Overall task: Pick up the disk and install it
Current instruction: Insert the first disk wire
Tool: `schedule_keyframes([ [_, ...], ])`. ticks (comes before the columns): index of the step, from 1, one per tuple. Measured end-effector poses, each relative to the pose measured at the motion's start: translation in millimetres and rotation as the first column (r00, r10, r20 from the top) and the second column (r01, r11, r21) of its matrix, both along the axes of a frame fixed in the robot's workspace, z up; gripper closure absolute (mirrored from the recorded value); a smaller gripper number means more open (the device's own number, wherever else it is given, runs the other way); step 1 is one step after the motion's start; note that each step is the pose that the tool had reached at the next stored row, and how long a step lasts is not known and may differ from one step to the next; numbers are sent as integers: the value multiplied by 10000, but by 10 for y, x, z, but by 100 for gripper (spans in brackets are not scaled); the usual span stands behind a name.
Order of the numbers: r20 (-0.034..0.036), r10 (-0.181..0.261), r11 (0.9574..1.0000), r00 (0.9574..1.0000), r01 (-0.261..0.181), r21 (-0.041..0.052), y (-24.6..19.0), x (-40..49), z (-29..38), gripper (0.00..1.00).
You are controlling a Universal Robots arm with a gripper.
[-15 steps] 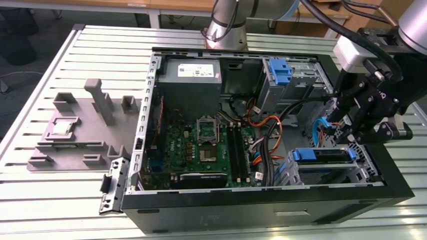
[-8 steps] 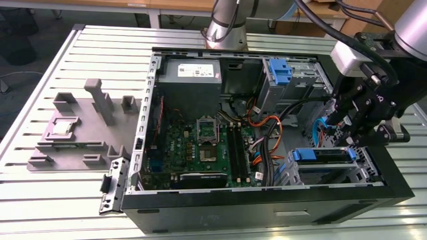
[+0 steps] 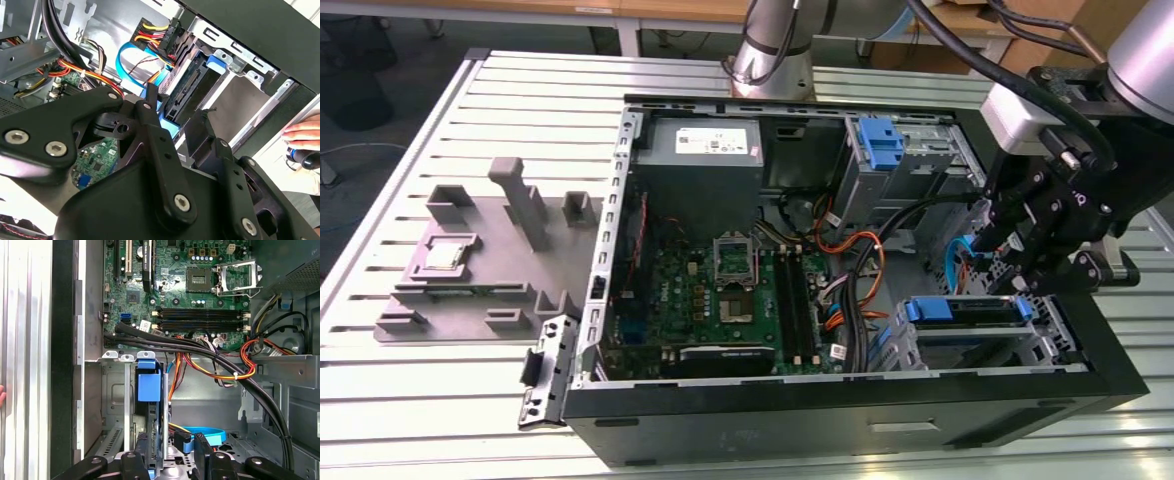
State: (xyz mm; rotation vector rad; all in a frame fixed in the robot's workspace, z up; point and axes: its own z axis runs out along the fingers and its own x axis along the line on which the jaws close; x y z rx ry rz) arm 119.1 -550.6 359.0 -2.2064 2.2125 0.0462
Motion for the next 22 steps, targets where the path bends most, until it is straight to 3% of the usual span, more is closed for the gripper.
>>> schedule_keyframes([
  [8,0,0,10000,10000,0,-8,0,0,0,52],
  [9,0,0,10000,10000,0,-9,0,0,0,58],
  [10,0,0,10000,10000,0,-10,0,0,0,58],
  [12,0,0,10000,10000,0,-12,0,0,0,71],
  [19,0,0,10000,10000,0,-19,0,0,0,72],
  [22,0,0,10000,10000,0,-22,0,0,0,85],
])
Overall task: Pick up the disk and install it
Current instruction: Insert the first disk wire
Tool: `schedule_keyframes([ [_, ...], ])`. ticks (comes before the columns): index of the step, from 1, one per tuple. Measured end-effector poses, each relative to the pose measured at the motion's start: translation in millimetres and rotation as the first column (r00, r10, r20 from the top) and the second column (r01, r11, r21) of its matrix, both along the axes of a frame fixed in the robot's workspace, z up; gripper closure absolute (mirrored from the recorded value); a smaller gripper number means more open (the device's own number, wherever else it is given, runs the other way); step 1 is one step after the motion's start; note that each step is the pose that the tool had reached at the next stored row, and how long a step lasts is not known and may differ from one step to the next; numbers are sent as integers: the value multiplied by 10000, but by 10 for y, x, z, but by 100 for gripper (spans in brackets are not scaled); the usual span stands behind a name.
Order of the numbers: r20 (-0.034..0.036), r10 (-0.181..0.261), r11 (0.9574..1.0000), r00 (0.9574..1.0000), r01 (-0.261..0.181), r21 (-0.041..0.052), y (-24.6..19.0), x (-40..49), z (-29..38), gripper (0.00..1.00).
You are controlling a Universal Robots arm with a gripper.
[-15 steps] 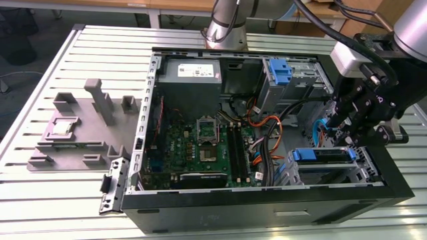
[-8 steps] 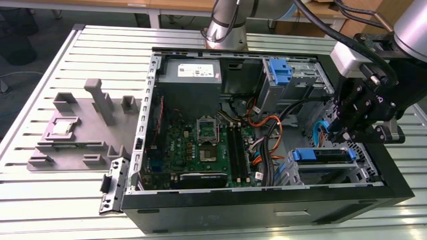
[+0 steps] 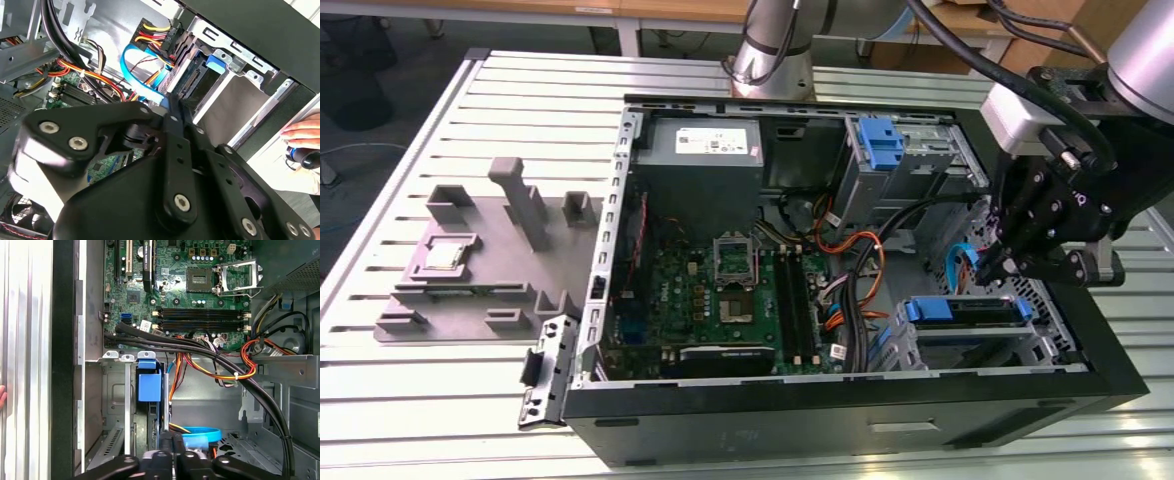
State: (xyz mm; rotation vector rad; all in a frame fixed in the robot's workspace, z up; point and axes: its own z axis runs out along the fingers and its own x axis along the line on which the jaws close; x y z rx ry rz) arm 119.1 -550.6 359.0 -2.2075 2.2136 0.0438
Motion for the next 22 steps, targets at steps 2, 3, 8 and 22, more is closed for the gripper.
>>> schedule_keyframes([
  [2,0,0,10000,10000,0,-2,0,0,0,89],
  [3,0,0,10000,10000,0,-3,0,0,0,89],
  [8,0,0,10000,10000,0,-8,0,0,0,89],
  [22,0,0,10000,10000,0,-17,0,0,-61,76],
])
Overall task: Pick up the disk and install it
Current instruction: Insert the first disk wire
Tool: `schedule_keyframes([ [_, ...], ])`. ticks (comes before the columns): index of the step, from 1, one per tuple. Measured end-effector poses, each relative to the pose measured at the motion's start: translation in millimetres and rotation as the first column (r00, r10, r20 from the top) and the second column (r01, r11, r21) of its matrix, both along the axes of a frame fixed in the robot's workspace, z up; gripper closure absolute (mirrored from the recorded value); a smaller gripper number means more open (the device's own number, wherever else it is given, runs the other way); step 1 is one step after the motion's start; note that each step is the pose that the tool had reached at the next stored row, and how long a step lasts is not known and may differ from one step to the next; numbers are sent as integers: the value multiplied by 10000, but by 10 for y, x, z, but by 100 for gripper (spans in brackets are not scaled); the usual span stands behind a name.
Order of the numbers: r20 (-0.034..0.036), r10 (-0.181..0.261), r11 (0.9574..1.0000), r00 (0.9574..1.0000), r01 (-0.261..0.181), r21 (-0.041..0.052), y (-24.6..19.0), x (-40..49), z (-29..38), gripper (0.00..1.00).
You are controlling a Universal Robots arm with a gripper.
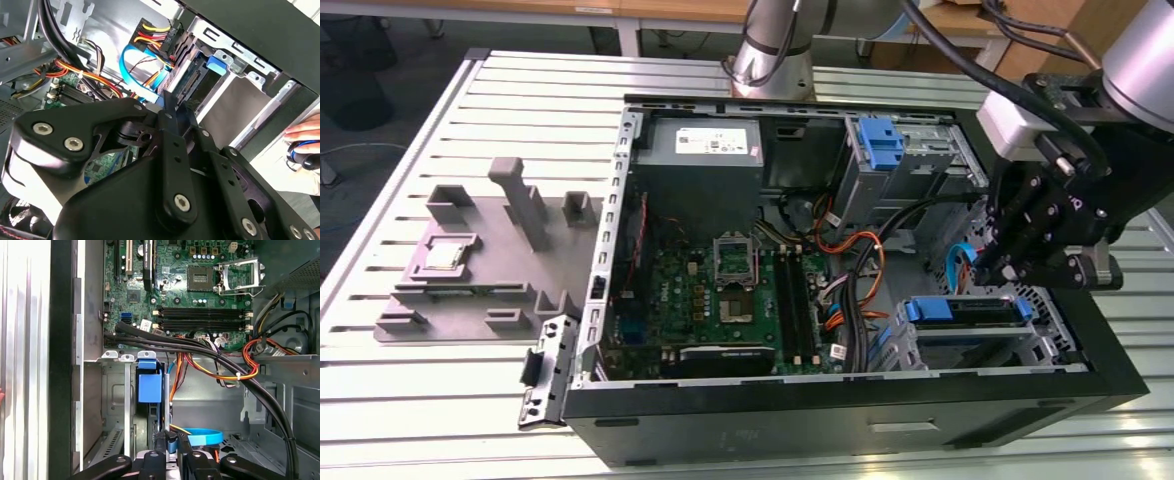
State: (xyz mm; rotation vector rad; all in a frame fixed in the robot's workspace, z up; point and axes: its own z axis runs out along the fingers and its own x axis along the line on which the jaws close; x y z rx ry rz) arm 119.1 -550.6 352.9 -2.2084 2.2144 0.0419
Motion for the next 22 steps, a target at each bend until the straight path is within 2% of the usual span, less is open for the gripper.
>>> schedule_keyframes([
  [2,0,0,10000,10000,0,0,0,0,-24,76],
  [9,0,0,10000,10000,0,-3,0,0,-25,76],
  [10,0,0,10000,10000,0,-3,0,0,-25,78],
  [11,0,0,10000,10000,0,-3,0,0,-25,84],
  [22,0,-1,10000,10000,1,-13,0,-8,-35,84],
])
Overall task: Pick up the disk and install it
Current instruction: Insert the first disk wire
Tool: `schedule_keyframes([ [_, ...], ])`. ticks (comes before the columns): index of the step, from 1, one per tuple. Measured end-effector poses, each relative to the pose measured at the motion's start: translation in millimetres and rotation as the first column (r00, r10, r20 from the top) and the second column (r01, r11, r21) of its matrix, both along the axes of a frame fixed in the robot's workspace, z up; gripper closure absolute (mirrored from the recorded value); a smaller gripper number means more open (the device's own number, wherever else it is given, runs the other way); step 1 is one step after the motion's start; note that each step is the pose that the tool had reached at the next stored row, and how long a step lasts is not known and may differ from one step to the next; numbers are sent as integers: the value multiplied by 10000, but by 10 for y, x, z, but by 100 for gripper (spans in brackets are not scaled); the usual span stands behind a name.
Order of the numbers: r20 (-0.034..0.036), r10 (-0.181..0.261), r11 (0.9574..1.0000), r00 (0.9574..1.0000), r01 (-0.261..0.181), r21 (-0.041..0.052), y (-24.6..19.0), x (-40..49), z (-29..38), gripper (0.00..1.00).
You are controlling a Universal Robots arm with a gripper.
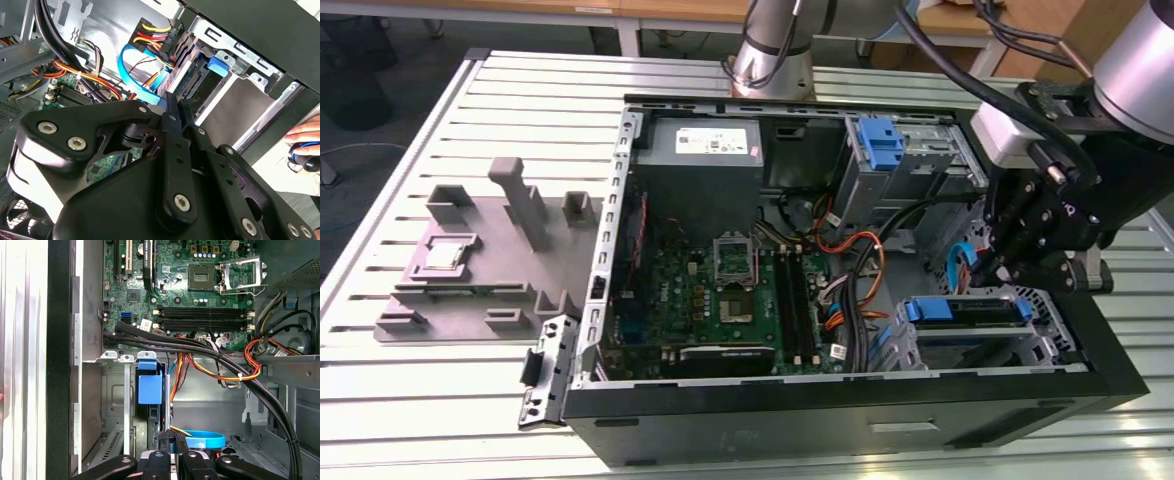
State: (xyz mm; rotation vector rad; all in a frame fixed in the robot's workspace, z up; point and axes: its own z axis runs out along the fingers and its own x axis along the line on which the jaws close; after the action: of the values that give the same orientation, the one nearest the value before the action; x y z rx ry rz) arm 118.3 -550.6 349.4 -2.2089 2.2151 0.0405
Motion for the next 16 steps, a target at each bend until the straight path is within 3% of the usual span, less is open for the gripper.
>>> schedule_keyframes([
  [6,33,1,10000,10000,-1,-1,0,-38,-6,84],
  [13,122,29,10000,9999,-29,4,0,-69,-19,84],
  [16,191,57,10000,9998,-57,11,-1,-80,-27,84],
])
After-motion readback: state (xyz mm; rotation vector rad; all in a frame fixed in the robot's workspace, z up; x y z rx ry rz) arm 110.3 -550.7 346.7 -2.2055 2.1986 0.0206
